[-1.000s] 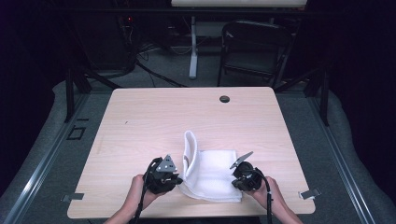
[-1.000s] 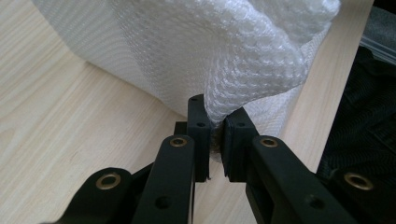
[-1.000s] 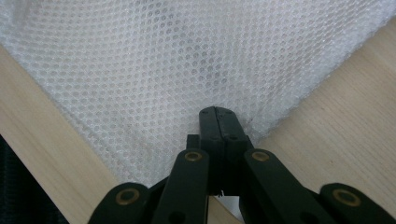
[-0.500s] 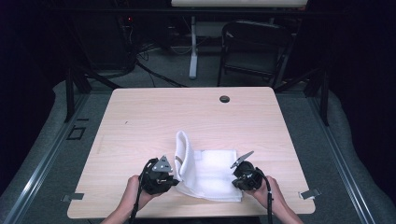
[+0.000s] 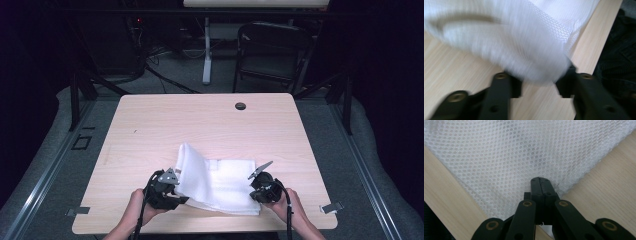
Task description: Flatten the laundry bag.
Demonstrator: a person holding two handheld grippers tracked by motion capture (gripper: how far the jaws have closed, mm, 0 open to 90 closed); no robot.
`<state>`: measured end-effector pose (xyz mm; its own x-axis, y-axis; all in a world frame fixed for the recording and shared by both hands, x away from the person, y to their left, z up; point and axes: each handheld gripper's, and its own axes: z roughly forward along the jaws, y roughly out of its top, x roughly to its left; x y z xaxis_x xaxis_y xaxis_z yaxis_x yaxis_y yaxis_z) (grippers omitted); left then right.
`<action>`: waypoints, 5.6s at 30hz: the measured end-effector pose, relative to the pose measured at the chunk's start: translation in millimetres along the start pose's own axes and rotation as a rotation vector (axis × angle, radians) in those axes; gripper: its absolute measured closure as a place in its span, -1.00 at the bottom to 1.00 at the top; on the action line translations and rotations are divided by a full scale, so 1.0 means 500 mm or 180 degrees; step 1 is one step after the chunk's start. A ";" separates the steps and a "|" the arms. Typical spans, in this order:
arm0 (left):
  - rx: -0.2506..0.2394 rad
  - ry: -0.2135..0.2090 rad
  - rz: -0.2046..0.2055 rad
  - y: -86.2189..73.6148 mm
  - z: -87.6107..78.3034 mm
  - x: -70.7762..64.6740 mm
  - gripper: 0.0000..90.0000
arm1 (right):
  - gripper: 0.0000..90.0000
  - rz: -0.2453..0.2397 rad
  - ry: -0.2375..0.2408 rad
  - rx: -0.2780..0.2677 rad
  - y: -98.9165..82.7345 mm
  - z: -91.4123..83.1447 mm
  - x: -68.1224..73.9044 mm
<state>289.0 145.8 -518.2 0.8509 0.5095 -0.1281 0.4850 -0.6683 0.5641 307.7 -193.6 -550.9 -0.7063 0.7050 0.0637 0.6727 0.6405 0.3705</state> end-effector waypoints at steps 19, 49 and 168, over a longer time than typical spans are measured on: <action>-0.0117 0.0181 -0.0353 -0.048 -0.058 0.044 -0.56 | 0.73 0.0068 -0.0017 -0.0117 -0.002 -0.017 -0.018; 0.0099 -0.0153 0.0379 0.079 0.095 -0.039 -0.65 | -0.80 0.0237 0.0072 -0.0423 -0.018 -0.074 -0.034; -0.0504 -0.0048 0.0177 0.177 0.063 0.007 0.99 | 1.00 -0.0919 0.0086 -0.0246 0.018 0.026 0.099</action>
<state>341.3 71.7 -494.4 0.8790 0.4653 -0.1046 0.4004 -0.6008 0.6919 281.9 -148.9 -556.6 -0.8722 0.4882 -0.0303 0.4252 0.7874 0.4463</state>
